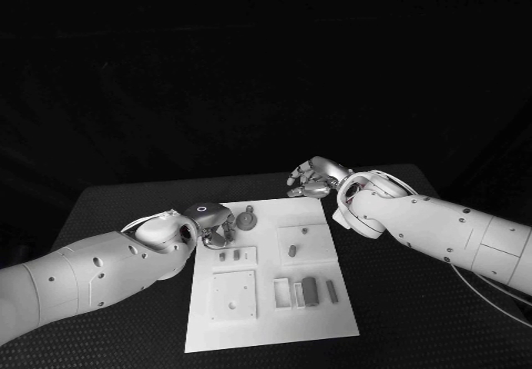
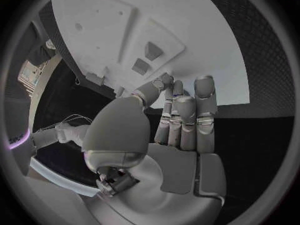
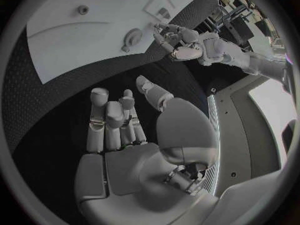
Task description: Assemble the parts on the task board
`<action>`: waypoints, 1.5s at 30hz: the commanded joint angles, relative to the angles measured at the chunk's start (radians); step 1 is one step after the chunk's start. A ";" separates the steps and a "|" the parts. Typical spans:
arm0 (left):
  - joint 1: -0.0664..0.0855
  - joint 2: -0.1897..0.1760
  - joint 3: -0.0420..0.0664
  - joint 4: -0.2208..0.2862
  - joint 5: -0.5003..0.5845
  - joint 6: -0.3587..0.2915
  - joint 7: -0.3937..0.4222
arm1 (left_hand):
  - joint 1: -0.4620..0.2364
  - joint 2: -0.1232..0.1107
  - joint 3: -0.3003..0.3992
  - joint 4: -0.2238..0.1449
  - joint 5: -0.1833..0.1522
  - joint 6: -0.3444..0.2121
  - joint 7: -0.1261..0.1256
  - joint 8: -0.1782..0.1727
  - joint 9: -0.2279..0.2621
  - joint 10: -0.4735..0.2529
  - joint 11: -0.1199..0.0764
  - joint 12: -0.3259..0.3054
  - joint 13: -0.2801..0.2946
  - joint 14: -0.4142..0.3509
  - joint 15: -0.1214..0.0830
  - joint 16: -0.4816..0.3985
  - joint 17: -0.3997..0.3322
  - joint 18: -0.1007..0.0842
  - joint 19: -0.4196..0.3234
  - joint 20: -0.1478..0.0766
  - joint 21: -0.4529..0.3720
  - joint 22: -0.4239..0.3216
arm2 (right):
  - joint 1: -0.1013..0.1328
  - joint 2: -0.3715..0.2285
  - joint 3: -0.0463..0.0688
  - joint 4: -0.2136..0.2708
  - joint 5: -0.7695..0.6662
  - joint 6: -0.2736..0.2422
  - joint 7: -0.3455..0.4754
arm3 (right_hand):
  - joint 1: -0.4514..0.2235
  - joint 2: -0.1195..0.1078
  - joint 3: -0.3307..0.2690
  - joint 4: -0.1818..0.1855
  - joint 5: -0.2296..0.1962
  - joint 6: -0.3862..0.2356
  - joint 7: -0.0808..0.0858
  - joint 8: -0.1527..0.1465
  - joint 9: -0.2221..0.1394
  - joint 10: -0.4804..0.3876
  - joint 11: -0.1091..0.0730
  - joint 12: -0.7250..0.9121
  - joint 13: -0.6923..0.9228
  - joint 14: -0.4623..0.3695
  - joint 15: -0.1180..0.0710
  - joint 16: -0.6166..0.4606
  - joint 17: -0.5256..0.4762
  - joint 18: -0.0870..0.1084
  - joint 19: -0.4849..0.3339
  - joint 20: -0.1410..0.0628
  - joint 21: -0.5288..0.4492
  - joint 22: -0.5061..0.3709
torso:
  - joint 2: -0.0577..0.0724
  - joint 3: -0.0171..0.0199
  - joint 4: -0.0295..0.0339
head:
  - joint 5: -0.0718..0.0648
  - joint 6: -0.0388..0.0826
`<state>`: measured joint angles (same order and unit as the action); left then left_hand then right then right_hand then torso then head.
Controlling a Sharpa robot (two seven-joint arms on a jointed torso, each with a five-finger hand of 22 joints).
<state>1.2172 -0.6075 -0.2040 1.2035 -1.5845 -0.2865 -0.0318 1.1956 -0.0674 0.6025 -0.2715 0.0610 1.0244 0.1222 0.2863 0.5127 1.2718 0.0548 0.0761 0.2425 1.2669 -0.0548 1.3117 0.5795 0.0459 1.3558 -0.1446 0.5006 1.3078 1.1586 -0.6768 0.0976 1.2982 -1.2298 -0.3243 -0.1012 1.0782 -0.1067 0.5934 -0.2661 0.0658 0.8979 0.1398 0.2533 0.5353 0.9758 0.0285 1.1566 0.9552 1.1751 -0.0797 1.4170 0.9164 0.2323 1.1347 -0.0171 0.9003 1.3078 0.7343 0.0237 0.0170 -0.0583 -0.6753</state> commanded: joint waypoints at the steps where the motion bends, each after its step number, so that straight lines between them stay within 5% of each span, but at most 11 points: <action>1: -0.004 0.005 -0.004 -0.001 -0.015 0.026 0.002 | -0.007 0.001 0.002 0.005 0.000 0.005 0.000 0.004 0.000 0.007 0.002 -0.004 0.001 0.005 -0.002 -0.004 -0.001 0.096 -0.001 -0.008 -0.002 0.019 | 0.000 0.001 0.000 0.001 -0.001 0.011 0.007 | -0.013 -0.001 0.000 0.005 -0.005 -0.001 0.006 -0.005 0.001 -0.001 0.005 0.005 -0.001 -0.001 0.005 -0.005 -0.001 0.029 0.006 -0.002 -0.005 0.017 | 0.000 -0.0005 -0.0005 | 0.000 0.002; 32: -0.008 0.011 -0.012 0.013 -0.013 0.033 0.010 | -0.007 0.000 0.001 0.002 0.000 0.011 -0.003 0.008 0.001 0.016 -0.001 -0.002 0.005 0.003 -0.004 -0.003 -0.002 0.095 -0.001 -0.009 -0.003 0.019 | 0.000 0.000 0.000 0.000 -0.001 0.014 0.007 | -0.013 -0.001 0.001 0.005 -0.005 -0.001 0.006 -0.005 0.002 -0.001 0.005 0.005 -0.001 -0.001 0.005 -0.005 -0.002 0.029 0.006 -0.002 -0.005 0.017 | -0.001 -0.0006 0.0003 | -0.006 -0.003; 45: -0.009 0.021 -0.012 -0.017 -0.013 0.040 0.012 | -0.007 -0.001 0.000 0.002 0.000 0.013 -0.004 0.009 0.002 0.019 -0.002 -0.001 0.007 0.003 -0.006 -0.002 -0.003 0.094 -0.001 -0.010 -0.003 0.019 | 0.000 0.000 0.000 0.001 -0.001 0.014 0.007 | -0.013 -0.001 0.001 0.005 -0.005 -0.001 0.006 -0.005 0.002 -0.001 0.005 0.005 -0.001 -0.001 0.005 -0.005 -0.002 0.029 0.007 -0.002 -0.005 0.017 | 0.000 0.0003 -0.0004 | -0.005 -0.002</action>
<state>1.2134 -0.5883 -0.2129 1.1894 -1.5939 -0.2801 -0.0277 1.1904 -0.0728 0.6012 -0.2729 0.0607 1.0289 0.1191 0.2895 0.5157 1.2798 0.0482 0.0725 0.2500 1.2701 -0.0515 1.3116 0.5785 0.0431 1.3560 -0.1484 0.5006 1.3074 1.1586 -0.6773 0.0976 1.2977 -1.2292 -0.3207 -0.1009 1.0742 -0.1107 0.5934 -0.2661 0.0658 0.8950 0.1383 0.2533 0.5358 0.9758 0.0285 1.1565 0.9553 1.1751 -0.0797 1.4170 0.9164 0.2323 1.1367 -0.0190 0.9003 1.3078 0.7340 0.0232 0.0167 -0.0642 -0.6772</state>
